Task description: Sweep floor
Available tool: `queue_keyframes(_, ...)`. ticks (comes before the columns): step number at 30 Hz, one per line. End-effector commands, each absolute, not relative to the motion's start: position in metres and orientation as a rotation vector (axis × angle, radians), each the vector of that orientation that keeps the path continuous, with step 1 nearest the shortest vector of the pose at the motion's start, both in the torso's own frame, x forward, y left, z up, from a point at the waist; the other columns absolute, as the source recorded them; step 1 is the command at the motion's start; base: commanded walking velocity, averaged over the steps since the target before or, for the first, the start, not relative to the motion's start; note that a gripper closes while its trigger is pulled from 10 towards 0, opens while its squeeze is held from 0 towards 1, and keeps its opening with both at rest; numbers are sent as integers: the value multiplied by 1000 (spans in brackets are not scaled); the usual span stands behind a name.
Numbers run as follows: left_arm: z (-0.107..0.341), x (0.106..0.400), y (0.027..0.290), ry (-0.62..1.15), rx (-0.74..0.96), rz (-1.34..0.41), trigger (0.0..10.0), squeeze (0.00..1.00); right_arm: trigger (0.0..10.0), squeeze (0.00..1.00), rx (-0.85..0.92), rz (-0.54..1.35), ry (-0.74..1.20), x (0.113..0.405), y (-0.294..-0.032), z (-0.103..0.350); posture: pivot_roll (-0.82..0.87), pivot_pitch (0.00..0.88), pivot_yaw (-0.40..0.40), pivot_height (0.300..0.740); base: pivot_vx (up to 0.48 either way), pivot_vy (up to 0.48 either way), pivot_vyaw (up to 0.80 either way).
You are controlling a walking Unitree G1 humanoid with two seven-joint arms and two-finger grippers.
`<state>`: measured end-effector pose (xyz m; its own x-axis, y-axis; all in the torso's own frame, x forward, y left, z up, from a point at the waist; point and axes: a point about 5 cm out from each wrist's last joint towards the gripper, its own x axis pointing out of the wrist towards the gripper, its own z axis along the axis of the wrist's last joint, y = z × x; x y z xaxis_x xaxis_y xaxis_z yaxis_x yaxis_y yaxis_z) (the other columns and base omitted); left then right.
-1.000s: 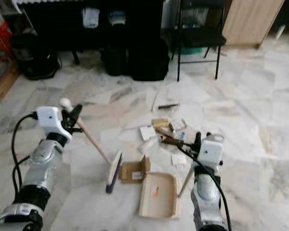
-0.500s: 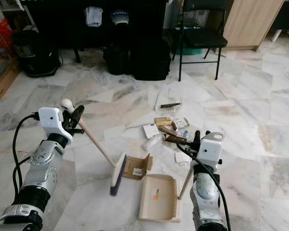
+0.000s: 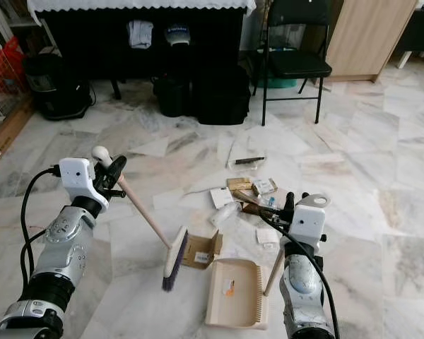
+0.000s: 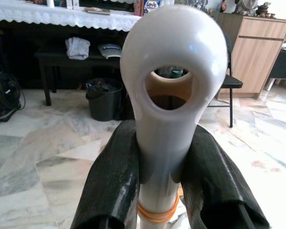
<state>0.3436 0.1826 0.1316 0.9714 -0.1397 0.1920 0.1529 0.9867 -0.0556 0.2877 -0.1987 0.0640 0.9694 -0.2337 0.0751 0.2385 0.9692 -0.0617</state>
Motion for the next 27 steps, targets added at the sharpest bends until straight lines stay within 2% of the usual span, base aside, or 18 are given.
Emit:
queue_keyframes(1, 143, 344, 183, -243, -65, -153, 10000, 0, 10000, 0, -71, -242, -95, 289, -200, 69, -48, 75, -2, 740, 371, 0, 0)
queue_keyframes(20, 144, 345, 182, -240, -65, -164, 10000, 0, 10000, 0, -75, -240, -92, 288, -200, 68, -53, 66, 0, 740, 377, 0, 0)
queue_keyframes(27, 141, 344, 184, -227, -53, -155, 10000, 0, 10000, 0, -76, -241, -90, 287, -201, 67, -57, 76, -1, 740, 79, 0, 0)
